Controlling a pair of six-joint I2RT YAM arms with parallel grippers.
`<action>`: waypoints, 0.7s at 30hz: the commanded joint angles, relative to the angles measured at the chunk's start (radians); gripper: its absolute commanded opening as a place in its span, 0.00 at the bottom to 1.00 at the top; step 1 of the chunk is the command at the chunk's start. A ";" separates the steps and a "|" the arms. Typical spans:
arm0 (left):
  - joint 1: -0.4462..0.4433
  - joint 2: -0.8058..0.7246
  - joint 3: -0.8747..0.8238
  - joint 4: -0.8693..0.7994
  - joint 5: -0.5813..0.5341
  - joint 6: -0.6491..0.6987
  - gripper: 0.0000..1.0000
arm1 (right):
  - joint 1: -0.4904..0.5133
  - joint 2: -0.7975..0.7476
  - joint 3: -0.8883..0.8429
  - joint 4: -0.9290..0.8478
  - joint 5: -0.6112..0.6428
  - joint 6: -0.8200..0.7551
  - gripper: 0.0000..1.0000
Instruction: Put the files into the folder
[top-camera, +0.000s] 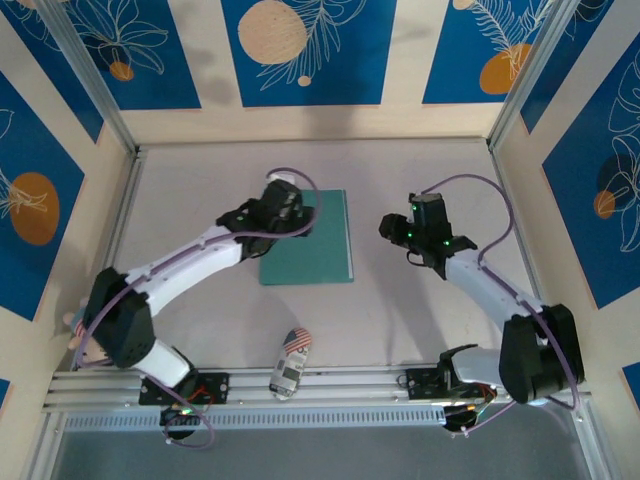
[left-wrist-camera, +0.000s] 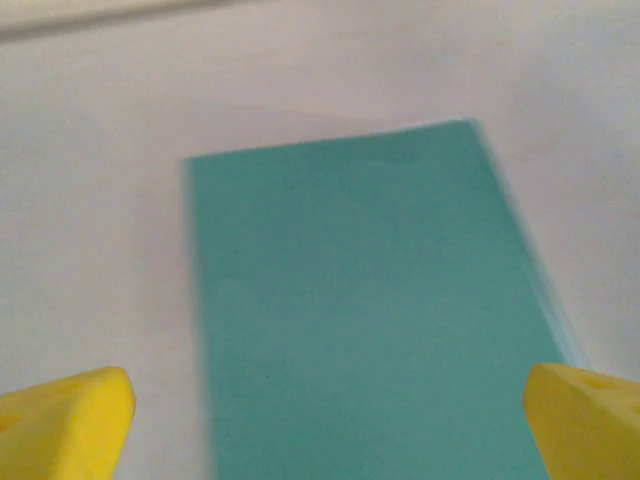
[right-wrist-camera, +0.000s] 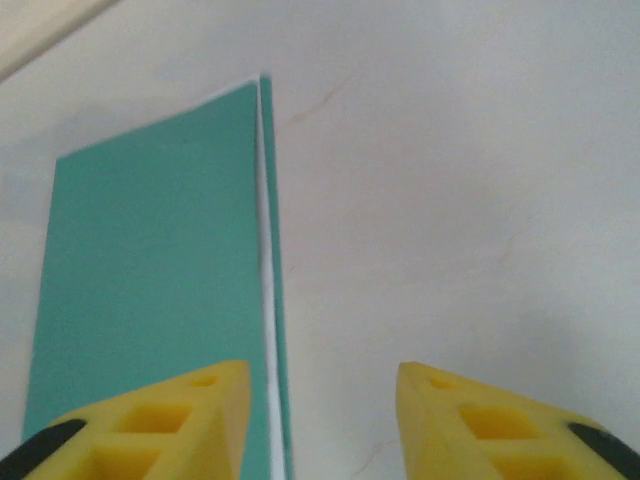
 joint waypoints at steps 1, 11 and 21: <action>0.093 -0.126 -0.158 0.094 -0.233 0.066 1.00 | -0.028 -0.096 -0.064 -0.002 0.183 -0.078 0.55; 0.328 -0.351 -0.683 0.619 -0.299 0.333 1.00 | -0.249 -0.217 -0.251 0.192 0.256 -0.216 0.88; 0.532 -0.133 -0.782 1.014 0.099 0.363 1.00 | -0.348 -0.052 -0.398 0.666 0.139 -0.392 0.99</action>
